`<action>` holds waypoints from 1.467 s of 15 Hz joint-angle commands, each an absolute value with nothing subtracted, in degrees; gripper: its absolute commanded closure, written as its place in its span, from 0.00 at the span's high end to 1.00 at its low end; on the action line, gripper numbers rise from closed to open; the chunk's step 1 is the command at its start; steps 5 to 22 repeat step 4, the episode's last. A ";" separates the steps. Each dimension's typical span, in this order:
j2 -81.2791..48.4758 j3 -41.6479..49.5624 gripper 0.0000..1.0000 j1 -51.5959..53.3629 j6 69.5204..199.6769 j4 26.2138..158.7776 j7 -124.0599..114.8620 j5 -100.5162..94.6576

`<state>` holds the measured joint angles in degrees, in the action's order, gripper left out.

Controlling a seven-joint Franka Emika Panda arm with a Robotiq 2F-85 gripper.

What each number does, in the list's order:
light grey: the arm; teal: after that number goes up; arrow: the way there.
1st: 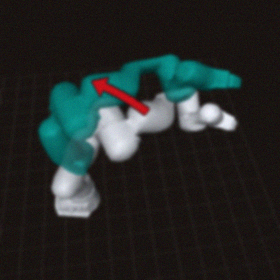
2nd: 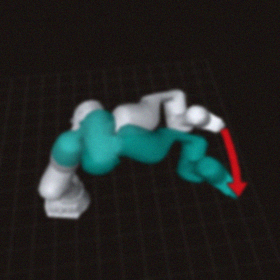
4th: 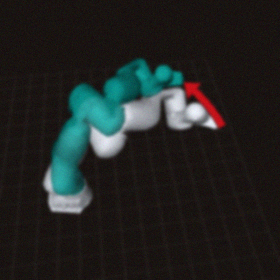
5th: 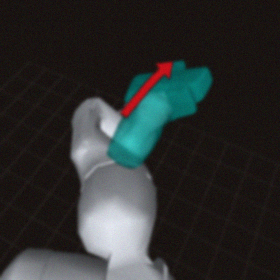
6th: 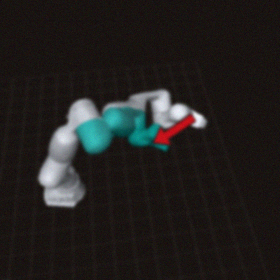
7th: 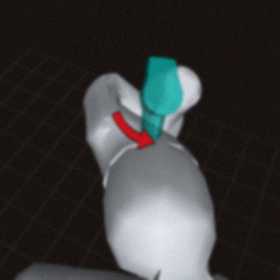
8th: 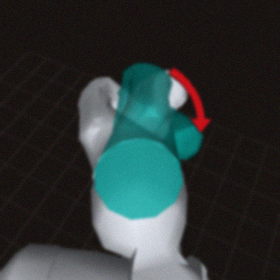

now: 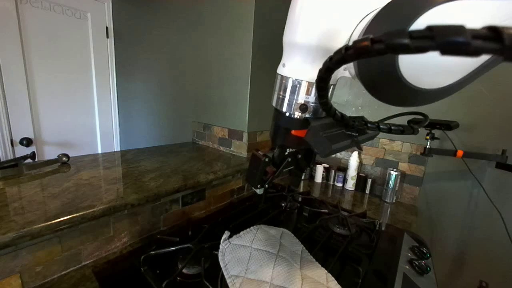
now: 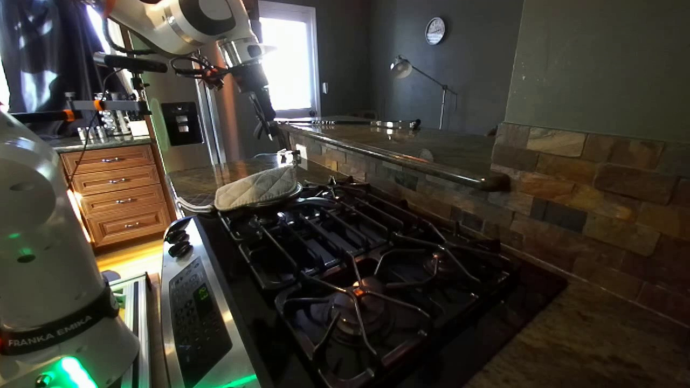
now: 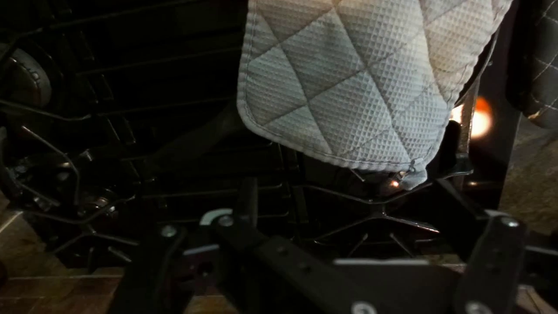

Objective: Move the pan to the left then put the glass lid on the pan.

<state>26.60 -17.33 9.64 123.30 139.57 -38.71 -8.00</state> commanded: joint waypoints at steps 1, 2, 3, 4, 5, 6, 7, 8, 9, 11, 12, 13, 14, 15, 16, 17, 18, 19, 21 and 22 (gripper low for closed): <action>26.76 -17.98 1.00 8.78 123.18 139.42 -37.93 -7.40; 26.77 -17.94 1.00 8.78 123.18 139.41 -37.74 -7.30; 26.77 -17.94 1.00 8.78 123.18 139.41 -37.70 -7.26; 26.77 -17.94 1.00 8.78 123.18 139.41 -37.67 -7.24; 26.77 -17.94 1.00 8.78 123.18 139.41 -37.67 -7.24; 26.77 -17.94 1.00 8.78 123.18 139.41 -37.67 -7.24; 26.77 -17.94 1.00 8.78 123.18 139.41 -37.67 -7.24; 26.77 -17.94 1.00 8.78 123.18 139.41 -37.67 -7.24; 26.77 -17.94 1.00 8.78 123.18 139.41 -37.67 -7.24; 26.77 -17.94 1.00 8.78 123.18 139.41 -37.67 -7.24; 26.77 -17.94 1.00 8.78 123.18 139.41 -37.67 -7.24; 26.77 -17.94 1.00 8.78 123.18 139.41 -37.67 -7.24; 26.77 -17.94 1.00 8.78 123.18 139.41 -37.67 -7.24; 26.77 -17.94 1.00 8.78 123.18 139.41 -37.67 -7.24; 26.77 -17.94 1.00 8.78 123.18 139.41 -37.67 -7.24; 26.77 -17.94 1.00 8.78 123.18 139.41 -37.67 -7.24; 26.77 -17.94 1.00 8.78 123.18 139.41 -37.67 -7.24; 26.77 -17.94 1.00 8.78 123.18 139.41 -37.67 -7.24; 26.77 -17.94 1.00 8.78 123.18 139.41 -37.67 -7.24; 26.77 -17.94 1.00 8.78 123.18 139.41 -37.67 -7.24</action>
